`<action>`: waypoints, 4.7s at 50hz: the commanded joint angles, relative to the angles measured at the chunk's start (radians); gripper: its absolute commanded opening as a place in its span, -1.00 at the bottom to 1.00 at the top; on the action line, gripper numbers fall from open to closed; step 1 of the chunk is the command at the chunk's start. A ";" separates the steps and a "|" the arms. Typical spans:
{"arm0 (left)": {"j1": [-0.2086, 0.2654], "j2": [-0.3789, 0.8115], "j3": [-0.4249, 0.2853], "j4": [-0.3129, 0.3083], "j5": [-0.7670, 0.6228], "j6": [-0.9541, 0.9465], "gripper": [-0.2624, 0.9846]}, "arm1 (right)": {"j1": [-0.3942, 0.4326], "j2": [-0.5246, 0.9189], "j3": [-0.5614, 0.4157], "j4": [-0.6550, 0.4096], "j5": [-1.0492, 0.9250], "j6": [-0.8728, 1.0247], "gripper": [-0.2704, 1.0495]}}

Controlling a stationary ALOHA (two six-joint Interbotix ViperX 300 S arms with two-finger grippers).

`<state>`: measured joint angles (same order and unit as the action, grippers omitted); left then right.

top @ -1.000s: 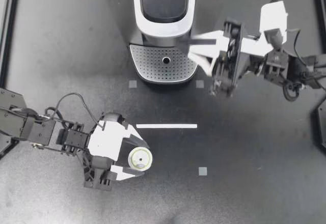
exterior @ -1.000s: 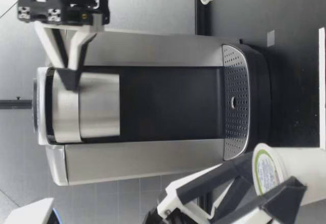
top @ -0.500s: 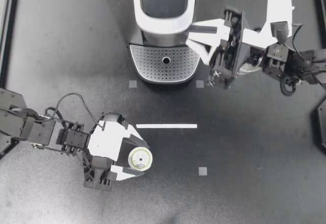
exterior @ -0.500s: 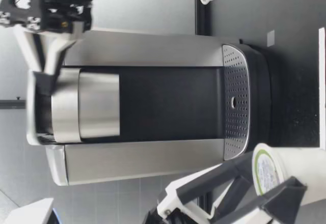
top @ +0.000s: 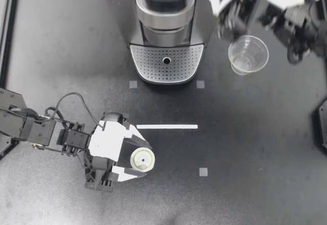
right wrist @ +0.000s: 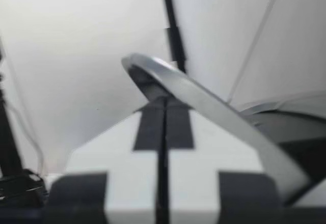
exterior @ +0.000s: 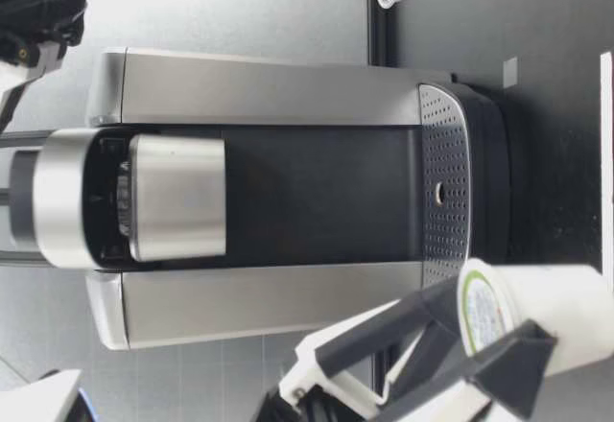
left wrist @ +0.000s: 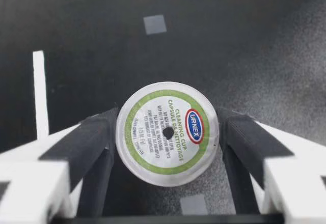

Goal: Place the coffee capsule inside the capsule container, then place the cup onto the center of the cup tray, then push the 'Hot Water' and 'Travel Mug' buttons.

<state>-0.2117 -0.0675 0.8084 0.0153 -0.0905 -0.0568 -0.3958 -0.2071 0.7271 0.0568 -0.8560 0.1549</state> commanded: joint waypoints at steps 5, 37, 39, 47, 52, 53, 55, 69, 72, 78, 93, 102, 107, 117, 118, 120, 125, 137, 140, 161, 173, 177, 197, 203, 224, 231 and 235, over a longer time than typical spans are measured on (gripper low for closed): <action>0.003 -0.037 -0.040 0.000 0.002 0.003 0.22 | -0.081 -0.009 -0.071 -0.009 0.057 -0.003 -0.50; 0.097 -0.198 -0.256 0.137 0.348 0.198 0.22 | -0.175 0.006 -0.133 -0.035 0.095 0.002 -0.50; 0.103 -0.204 -0.290 0.172 0.403 0.224 0.22 | -0.175 -0.009 -0.121 -0.041 0.092 0.002 -0.50; 0.112 -0.206 -0.449 0.417 0.652 0.259 0.22 | -0.175 -0.066 -0.067 -0.066 0.091 0.003 -0.50; 0.112 -0.209 -0.509 0.586 0.739 0.256 0.21 | -0.173 -0.091 -0.044 -0.066 0.091 0.002 -0.50; 0.112 -0.209 -0.515 0.614 0.746 0.256 0.21 | -0.175 -0.094 -0.041 -0.066 0.091 0.002 -0.50; 0.112 -0.212 -0.525 0.661 0.746 0.253 0.21 | -0.175 -0.100 -0.035 -0.066 0.091 0.002 -0.50; 0.117 -0.215 -0.523 0.833 0.690 0.173 0.21 | -0.175 -0.100 -0.020 -0.066 0.084 0.003 -0.50; 0.121 -0.207 -0.515 0.871 0.690 0.143 0.21 | -0.175 -0.097 -0.021 -0.066 0.078 0.003 -0.50; 0.141 -0.199 -0.499 0.927 0.684 0.092 0.21 | -0.173 -0.095 -0.018 -0.066 0.069 0.003 -0.50; 0.189 -0.172 -0.460 0.956 0.646 0.029 0.21 | -0.175 -0.101 0.003 -0.066 0.049 0.003 -0.50; 0.206 -0.161 -0.457 0.954 0.646 0.028 0.21 | -0.175 -0.104 0.011 -0.066 0.041 0.003 -0.50; 0.212 -0.155 -0.457 0.956 0.646 0.028 0.21 | -0.175 -0.103 0.011 -0.066 0.040 0.003 -0.50; 0.219 -0.135 -0.459 0.956 0.646 0.028 0.22 | -0.175 -0.101 0.011 -0.066 0.038 0.003 -0.50; 0.219 -0.133 -0.459 0.954 0.646 0.028 0.22 | -0.173 -0.101 0.012 -0.066 0.038 0.003 -0.50; 0.221 -0.132 -0.460 0.956 0.649 0.028 0.22 | -0.175 -0.101 0.012 -0.066 0.038 0.003 -0.50; 0.221 -0.132 -0.460 0.957 0.650 0.026 0.25 | -0.175 -0.101 0.017 -0.066 0.038 0.003 -0.50; 0.221 -0.143 -0.465 0.989 0.655 0.011 0.57 | -0.175 -0.104 0.031 -0.064 0.025 0.003 -0.50; 0.221 -0.144 -0.465 0.994 0.658 0.002 0.57 | -0.175 -0.104 0.034 -0.066 0.018 0.005 -0.50; 0.199 -0.195 -0.437 1.020 0.632 -0.063 0.57 | -0.175 -0.101 0.037 -0.066 -0.005 0.017 -0.50; 0.115 -0.295 -0.288 1.012 0.491 -0.351 0.56 | -0.175 -0.110 -0.025 -0.054 0.098 0.015 -0.50; 0.115 -0.334 -0.201 1.014 0.399 -0.523 0.56 | -0.179 -0.112 -0.066 -0.054 0.192 0.009 -0.50; 0.117 -0.431 0.044 1.012 0.166 -0.917 0.34 | -0.249 -0.041 -0.244 -0.049 0.436 0.011 -0.50; 0.117 -0.433 0.064 1.012 0.155 -0.945 0.21 | -0.249 0.002 -0.268 -0.048 0.436 0.017 -0.50; 0.117 -0.457 0.084 1.008 0.150 -0.945 0.10 | -0.181 0.034 -0.296 -0.058 0.430 0.035 -0.50; 0.117 -0.469 0.094 1.008 0.150 -0.945 0.10 | -0.146 0.018 -0.290 -0.064 0.430 0.035 -0.50; 0.117 -0.480 0.101 1.008 0.150 -0.945 0.10 | -0.130 0.009 -0.279 -0.063 0.430 0.035 -0.50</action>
<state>-0.0966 -0.5277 0.9158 1.0247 0.0629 -1.0002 -0.5645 -0.1687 0.4602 -0.0031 -0.4172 0.1887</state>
